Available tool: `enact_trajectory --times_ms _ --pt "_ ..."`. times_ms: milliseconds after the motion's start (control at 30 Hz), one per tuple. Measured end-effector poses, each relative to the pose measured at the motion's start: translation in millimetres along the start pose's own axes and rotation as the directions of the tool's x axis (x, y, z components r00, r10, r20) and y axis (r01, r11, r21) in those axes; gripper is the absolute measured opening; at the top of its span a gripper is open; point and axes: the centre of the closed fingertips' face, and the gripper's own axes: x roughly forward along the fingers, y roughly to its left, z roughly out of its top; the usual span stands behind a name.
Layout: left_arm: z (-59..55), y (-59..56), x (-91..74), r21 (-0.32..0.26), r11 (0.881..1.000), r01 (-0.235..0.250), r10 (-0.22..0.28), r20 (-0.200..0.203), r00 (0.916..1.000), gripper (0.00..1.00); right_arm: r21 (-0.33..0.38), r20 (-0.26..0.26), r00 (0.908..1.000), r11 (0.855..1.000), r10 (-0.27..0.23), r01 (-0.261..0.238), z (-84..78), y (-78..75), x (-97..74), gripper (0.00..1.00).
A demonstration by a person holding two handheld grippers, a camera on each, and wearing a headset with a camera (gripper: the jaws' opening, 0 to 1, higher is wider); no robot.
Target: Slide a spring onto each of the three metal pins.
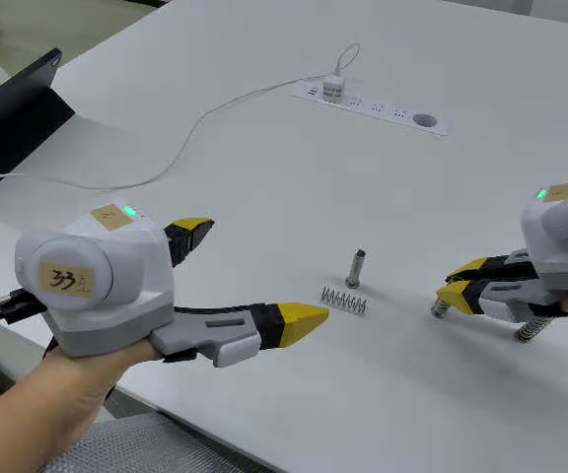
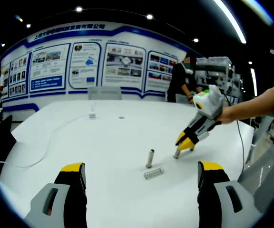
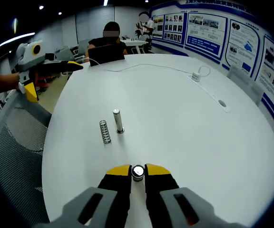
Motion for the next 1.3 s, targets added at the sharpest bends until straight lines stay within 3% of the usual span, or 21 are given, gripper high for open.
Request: enact_trajectory --times_ms 633,833,1000,1300 --pt "-3.4 -1.2 0.7 -0.011 1.0 0.003 -0.003 -0.018 0.9998 1.0 -0.041 -0.011 0.9999 0.999 -0.004 0.004 -5.1 1.4 4.2 0.12" --pt "-2.7 1.4 0.0 -0.024 1.0 -0.005 0.005 -0.013 0.9999 0.99 -0.059 -0.014 0.9998 0.998 -0.014 0.013 -6.1 0.7 3.1 0.17" --pt "-2.5 2.4 -0.6 -0.032 0.999 -0.008 0.008 -0.011 0.9999 0.99 -0.067 0.009 0.9995 0.997 -0.029 0.03 0.1 0.7 -3.8 0.17" --pt "0.1 9.1 -5.0 -0.098 0.995 -0.018 0.02 0.015 0.9997 0.99 -0.091 0.068 0.9967 0.995 -0.044 0.05 20.6 5.7 -13.6 0.18"
